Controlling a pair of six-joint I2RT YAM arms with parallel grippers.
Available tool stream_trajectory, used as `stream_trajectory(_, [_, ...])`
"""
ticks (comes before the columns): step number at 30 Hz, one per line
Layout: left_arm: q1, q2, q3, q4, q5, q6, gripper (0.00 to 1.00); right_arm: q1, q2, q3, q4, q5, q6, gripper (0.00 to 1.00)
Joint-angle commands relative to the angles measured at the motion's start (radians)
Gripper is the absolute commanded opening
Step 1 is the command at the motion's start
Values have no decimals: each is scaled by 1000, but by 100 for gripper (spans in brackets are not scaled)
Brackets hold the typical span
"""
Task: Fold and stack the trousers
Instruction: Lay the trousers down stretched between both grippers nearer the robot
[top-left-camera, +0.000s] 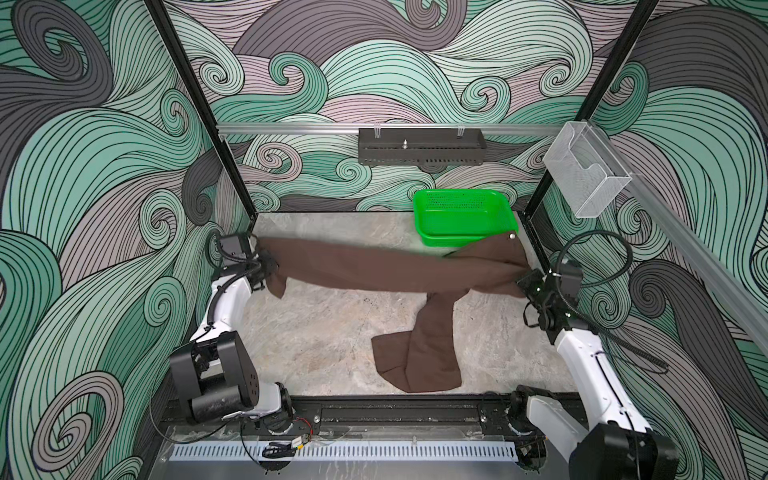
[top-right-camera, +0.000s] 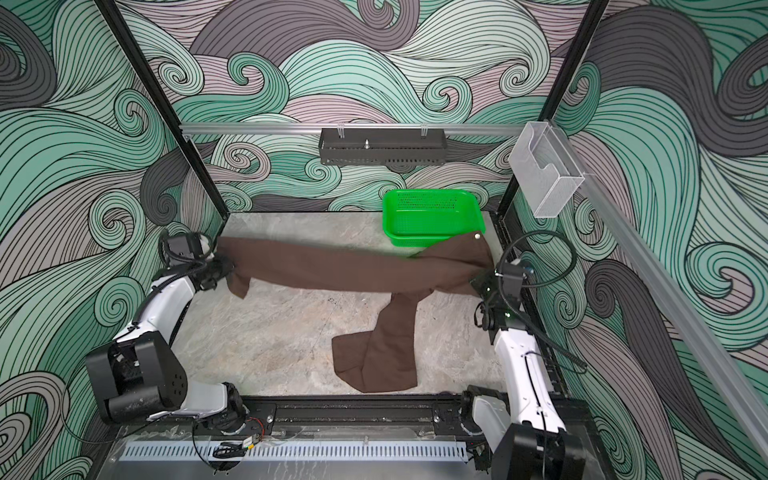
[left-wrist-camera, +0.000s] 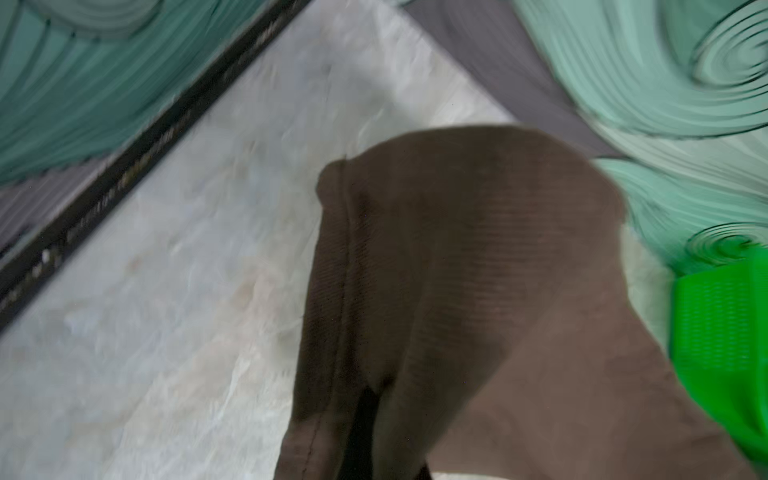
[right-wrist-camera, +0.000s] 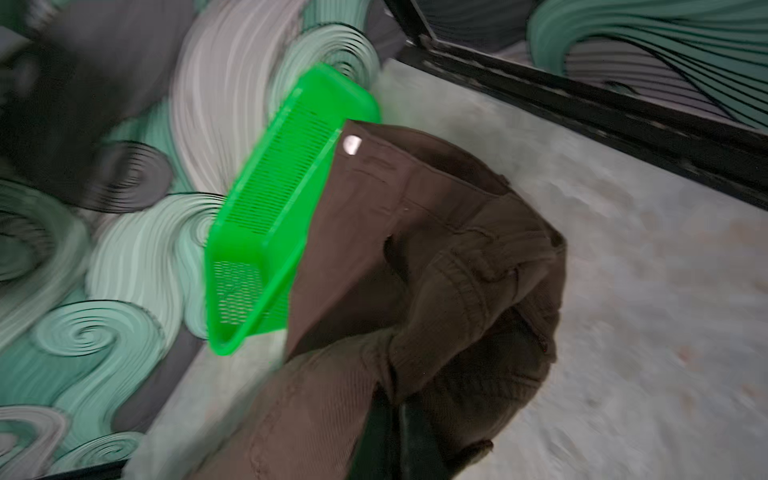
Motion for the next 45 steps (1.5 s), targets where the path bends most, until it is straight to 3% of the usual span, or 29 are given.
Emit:
stream_trajectory(1, [19, -48, -8, -27, -108, -54, 0, 3, -79, -39, -76, 166, 5, 0])
stream_trajectory(6, [30, -79, -23, -129, -181, -57, 2, 9, -167, -111, -245, 204, 117, 1])
stream_trajectory(9, [38, -116, -34, -170, -216, -60, 20, 8, -201, -105, -387, 242, 198, 9])
stream_trajectory(11, [43, -139, -35, -197, -226, -61, 41, 9, -217, -81, -480, 257, 237, 28])
stream_trajectory(13, [46, -151, -29, -222, -238, -74, 53, 9, -228, -58, -540, 258, 267, 46])
stream_trajectory(16, [58, -152, 11, -289, -232, -106, 64, 10, -229, 7, -640, 269, 321, 67])
stream_trajectory(20, [73, -93, 118, -410, -152, -116, 71, 9, -205, 99, -677, 264, 340, 84])
stream_trajectory(24, [81, 16, 195, -481, 6, -103, 74, -5, -107, 171, -640, 238, 356, 86])
stream_trajectory(30, [94, 273, 313, -637, 205, -31, 72, -82, 159, 258, -603, 73, 317, 86])
stream_trajectory(37, [109, 303, 298, -660, 207, -31, 71, -174, 341, 346, -588, -20, 196, 85])
stream_trajectory(45, [113, 252, 285, -655, 201, -46, 70, -225, 477, 391, -553, -99, 134, 66])
